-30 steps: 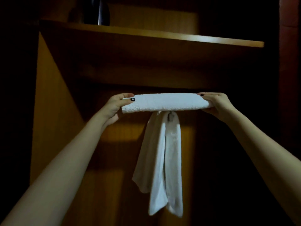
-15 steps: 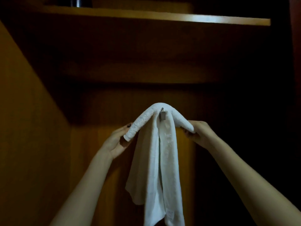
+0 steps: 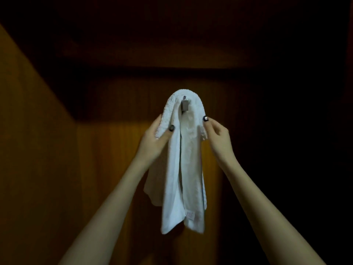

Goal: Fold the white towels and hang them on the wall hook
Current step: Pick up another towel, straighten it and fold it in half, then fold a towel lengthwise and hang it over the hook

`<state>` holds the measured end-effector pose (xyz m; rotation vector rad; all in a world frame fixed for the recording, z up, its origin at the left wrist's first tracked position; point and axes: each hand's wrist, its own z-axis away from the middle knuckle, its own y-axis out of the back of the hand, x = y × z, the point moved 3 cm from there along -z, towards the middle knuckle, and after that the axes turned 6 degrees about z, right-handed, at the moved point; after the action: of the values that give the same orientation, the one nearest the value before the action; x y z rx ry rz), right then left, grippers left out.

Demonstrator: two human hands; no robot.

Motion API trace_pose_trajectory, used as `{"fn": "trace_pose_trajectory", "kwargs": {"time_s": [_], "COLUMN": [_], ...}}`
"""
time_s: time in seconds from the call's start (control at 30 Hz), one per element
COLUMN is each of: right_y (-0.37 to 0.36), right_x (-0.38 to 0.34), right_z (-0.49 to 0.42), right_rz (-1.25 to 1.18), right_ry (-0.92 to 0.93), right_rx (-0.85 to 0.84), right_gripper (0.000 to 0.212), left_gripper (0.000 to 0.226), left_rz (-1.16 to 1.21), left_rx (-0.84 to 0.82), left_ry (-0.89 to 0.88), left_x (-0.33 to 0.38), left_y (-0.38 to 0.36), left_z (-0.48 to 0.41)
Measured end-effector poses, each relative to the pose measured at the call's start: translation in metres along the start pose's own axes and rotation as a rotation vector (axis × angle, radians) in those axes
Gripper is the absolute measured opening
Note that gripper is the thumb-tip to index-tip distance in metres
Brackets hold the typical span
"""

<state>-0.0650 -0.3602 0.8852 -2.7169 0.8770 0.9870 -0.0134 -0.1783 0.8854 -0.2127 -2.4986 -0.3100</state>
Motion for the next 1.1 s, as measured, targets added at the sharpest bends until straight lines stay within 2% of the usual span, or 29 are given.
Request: {"fn": "trace_pose_trajectory", "kwargs": {"time_s": [0.03,0.1,0.2,0.27,0.3,0.4,0.5,0.67,0.77,0.9,1.1], "right_y": [-0.005,-0.013,-0.014,-0.012,-0.01,-0.007,-0.006,-0.023,-0.044,-0.087,-0.173], "right_x": [-0.004,-0.008,-0.013,-0.017,-0.019,-0.027,-0.03,-0.033,-0.038,-0.056,-0.094], "right_z": [0.004,0.012,0.021,0.027,0.03,0.046,0.072,0.15,0.209,0.294,0.426], "right_rz": [0.007,0.077,0.184,0.228,0.25,0.333,0.361,0.45,0.505,0.582,0.571], "right_ry": [0.032,0.09,0.082,0.066,0.056,-0.01,-0.104,-0.212,-0.248,-0.223,-0.149], "right_rx": [-0.058,-0.108,-0.048,-0.033,-0.029,-0.038,-0.064,-0.201,-0.33,-0.634,-1.075], "right_gripper": [0.022,0.028,0.024,0.02,0.021,0.032,0.039,0.047,0.05,0.052,0.06], "left_gripper": [0.065,0.055,0.026,0.017,0.017,0.036,0.043,0.051,0.054,0.054,0.055], "left_rz": [-0.04,-0.186,-0.298,-0.304,-0.309,-0.331,-0.437,-0.592,-0.624,-0.739,-0.972], "left_rx": [-0.037,0.014,0.159,0.149,0.124,0.05,0.08,0.013,-0.041,-0.127,-0.283], "left_ry": [-0.034,-0.058,-0.087,-0.07,-0.064,-0.056,0.008,0.125,0.22,0.404,0.677], "left_x": [0.004,0.005,0.005,0.007,0.01,0.02,0.024,0.026,0.027,0.032,0.055], "left_y": [-0.008,-0.02,-0.026,-0.025,-0.023,-0.012,0.007,0.042,0.061,0.097,0.196], "left_z": [0.001,0.004,0.011,0.016,0.02,0.037,0.062,0.136,0.202,0.31,0.473]}}
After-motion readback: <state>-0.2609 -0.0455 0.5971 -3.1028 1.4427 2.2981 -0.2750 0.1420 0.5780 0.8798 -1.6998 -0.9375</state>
